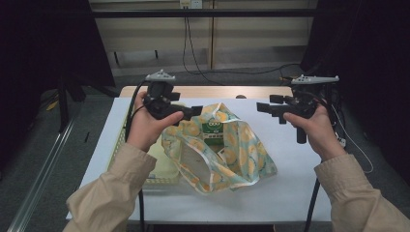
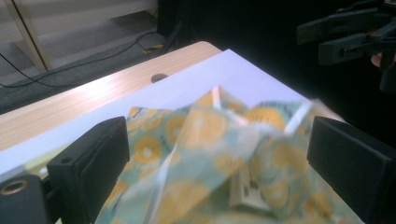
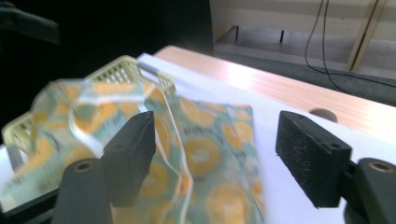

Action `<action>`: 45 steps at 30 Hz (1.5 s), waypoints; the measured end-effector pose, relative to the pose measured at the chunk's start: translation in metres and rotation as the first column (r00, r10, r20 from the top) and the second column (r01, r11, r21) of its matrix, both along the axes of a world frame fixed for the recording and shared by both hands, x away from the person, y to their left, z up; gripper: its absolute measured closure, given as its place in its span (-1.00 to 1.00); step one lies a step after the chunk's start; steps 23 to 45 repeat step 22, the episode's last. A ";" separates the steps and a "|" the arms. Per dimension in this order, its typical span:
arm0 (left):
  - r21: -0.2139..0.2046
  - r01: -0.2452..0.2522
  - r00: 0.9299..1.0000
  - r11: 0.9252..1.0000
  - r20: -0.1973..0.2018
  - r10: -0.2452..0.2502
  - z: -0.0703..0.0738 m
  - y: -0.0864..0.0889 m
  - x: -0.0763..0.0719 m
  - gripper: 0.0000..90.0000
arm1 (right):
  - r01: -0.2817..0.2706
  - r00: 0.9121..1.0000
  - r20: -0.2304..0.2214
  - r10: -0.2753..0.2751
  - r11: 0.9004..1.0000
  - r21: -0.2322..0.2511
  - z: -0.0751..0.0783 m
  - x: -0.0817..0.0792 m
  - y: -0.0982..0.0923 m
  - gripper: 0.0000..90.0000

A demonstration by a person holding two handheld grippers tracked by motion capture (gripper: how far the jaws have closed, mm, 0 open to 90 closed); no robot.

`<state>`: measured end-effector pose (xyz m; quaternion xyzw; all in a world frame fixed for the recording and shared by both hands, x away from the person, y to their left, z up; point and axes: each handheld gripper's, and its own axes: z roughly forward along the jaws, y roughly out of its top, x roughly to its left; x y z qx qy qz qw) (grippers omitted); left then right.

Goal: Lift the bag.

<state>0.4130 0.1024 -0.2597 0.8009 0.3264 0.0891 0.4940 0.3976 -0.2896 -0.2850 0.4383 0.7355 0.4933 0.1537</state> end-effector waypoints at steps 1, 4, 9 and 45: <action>0.009 0.003 1.000 1.000 0.010 -0.003 -0.004 0.007 -0.003 -0.89 | -0.004 1.000 -0.001 0.004 1.000 -0.008 -0.005 -0.003 -0.001 -0.40; 0.019 -0.018 1.000 1.000 0.017 0.018 -0.016 0.026 -0.011 -0.88 | -0.013 1.000 -0.006 0.013 1.000 -0.020 -0.020 -0.012 -0.004 -0.43; 0.040 -0.008 0.999 0.999 0.036 0.007 -0.036 0.049 -0.028 -0.88 | -0.010 1.000 0.005 0.010 0.999 -0.044 -0.045 -0.028 -0.013 -0.48; 0.067 0.019 0.999 0.998 0.035 -0.022 -0.098 0.077 -0.073 -0.86 | -0.020 1.000 -0.021 0.018 0.995 -0.098 -0.103 -0.068 -0.025 -0.53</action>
